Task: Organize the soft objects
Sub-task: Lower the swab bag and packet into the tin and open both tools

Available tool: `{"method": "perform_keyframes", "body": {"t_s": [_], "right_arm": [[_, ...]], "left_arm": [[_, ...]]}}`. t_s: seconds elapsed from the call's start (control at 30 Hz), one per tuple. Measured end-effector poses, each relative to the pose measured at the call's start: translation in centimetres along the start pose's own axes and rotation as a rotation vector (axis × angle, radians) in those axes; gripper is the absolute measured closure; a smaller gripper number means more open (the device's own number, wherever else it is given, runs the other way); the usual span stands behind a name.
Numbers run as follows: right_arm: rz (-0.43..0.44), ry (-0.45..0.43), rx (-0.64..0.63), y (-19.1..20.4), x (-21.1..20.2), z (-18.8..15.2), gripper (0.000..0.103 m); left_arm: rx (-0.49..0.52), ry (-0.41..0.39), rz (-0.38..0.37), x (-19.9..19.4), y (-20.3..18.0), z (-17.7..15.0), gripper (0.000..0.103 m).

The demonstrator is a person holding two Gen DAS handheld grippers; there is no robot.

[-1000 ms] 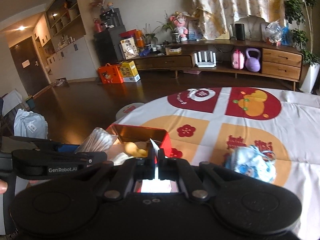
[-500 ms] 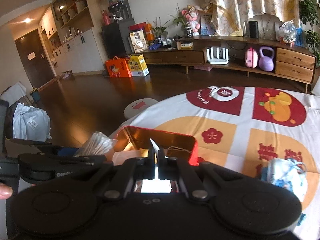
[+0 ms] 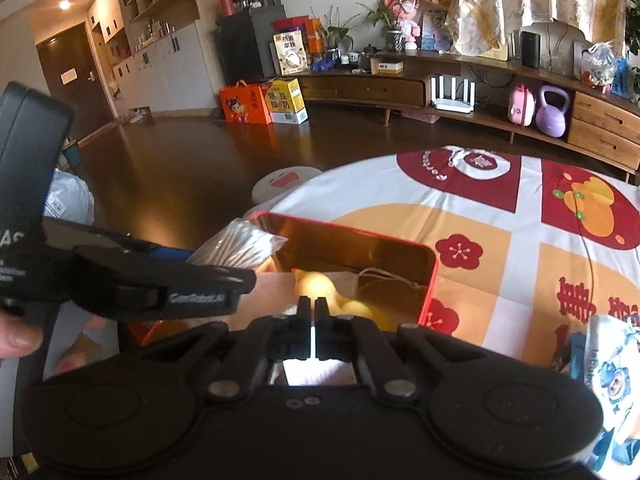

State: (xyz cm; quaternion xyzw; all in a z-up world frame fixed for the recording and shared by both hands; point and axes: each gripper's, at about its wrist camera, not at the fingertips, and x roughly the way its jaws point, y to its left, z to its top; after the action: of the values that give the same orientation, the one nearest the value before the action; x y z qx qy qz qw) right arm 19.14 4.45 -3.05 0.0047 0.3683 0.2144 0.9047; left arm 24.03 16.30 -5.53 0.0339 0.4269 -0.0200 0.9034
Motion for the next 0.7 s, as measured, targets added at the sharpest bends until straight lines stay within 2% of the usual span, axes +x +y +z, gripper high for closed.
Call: {"method": "perform_keyframes", "body": {"t_s": [0.2, 0.57, 0.67, 0.7], "right_arm": [[0.009, 0.031, -0.007, 0.1, 0.6, -0.9, 0.101], [0.018, 0.067, -0.016, 0.2, 1.0, -1.8, 0.088], [0.024, 0.072, -0.010, 0.1, 0.9, -1.7, 0.086], [0.026, 0.073, -0.007, 0.1, 0.8, -1.7, 0.085]], "left_arm": [[0.042, 0.013, -0.017, 1.2, -1.0, 0.2, 0.057], [0.046, 0.071, -0.035, 3.0, -1.5, -0.2, 0.056], [0.038, 0.068, -0.027, 2.8, -1.4, -0.2, 0.050], [0.032, 0.064, -0.030, 2.7, -1.3, -0.3, 0.045]]}}
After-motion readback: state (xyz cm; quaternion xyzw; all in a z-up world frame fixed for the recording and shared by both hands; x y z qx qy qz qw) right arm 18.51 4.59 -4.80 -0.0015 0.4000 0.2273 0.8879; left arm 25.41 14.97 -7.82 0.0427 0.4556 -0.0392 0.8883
